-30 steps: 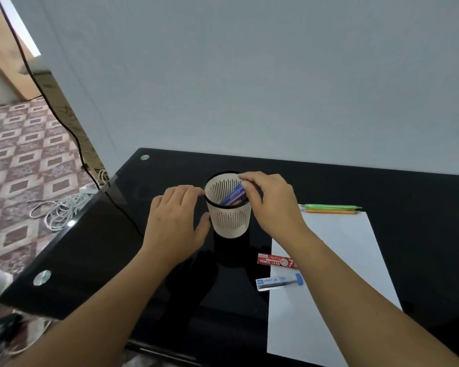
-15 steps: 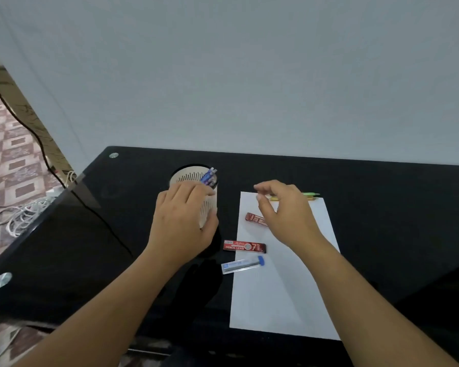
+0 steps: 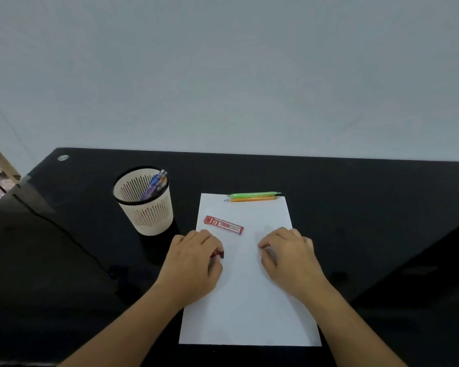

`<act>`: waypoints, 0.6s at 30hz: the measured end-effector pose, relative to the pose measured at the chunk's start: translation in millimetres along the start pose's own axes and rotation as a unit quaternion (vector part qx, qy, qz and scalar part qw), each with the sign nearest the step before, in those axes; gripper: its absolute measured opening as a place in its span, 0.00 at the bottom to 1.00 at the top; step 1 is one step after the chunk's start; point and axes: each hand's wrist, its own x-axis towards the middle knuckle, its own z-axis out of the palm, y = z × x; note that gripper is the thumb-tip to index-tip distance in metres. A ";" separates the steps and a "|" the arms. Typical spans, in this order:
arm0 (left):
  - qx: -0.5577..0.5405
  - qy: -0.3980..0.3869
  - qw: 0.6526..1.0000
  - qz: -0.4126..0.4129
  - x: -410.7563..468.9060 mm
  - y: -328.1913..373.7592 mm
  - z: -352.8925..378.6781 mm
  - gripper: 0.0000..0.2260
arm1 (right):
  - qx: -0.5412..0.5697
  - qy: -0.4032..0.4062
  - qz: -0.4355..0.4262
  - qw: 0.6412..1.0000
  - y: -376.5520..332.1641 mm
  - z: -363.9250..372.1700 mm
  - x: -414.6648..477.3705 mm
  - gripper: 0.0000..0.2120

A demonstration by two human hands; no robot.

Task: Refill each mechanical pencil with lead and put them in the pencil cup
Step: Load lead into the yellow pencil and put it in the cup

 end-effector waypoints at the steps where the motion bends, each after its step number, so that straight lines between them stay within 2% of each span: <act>1: -0.003 0.012 1.000 -0.005 2.2 -0.5 0.5 0.06 | 0.006 0.003 -0.004 1.000 1.4 0.5 2.9 0.07; 4: -0.010 0.028 0.999 -0.033 19.5 -7.7 1.0 0.07 | 0.021 0.012 -0.005 1.000 8.7 -0.3 20.1 0.08; 9: -0.019 0.038 0.997 -0.057 62.7 -16.5 1.0 0.09 | -0.019 0.056 0.003 0.998 20.4 -6.3 64.3 0.10; 14: -0.022 0.030 0.996 -0.080 98.0 -20.1 10.5 0.12 | -0.052 0.043 0.009 0.998 30.5 -7.1 100.1 0.15; 18: 0.008 0.008 0.998 -0.056 118.0 -23.5 20.2 0.12 | -0.061 0.030 0.000 0.998 33.9 -0.6 114.6 0.14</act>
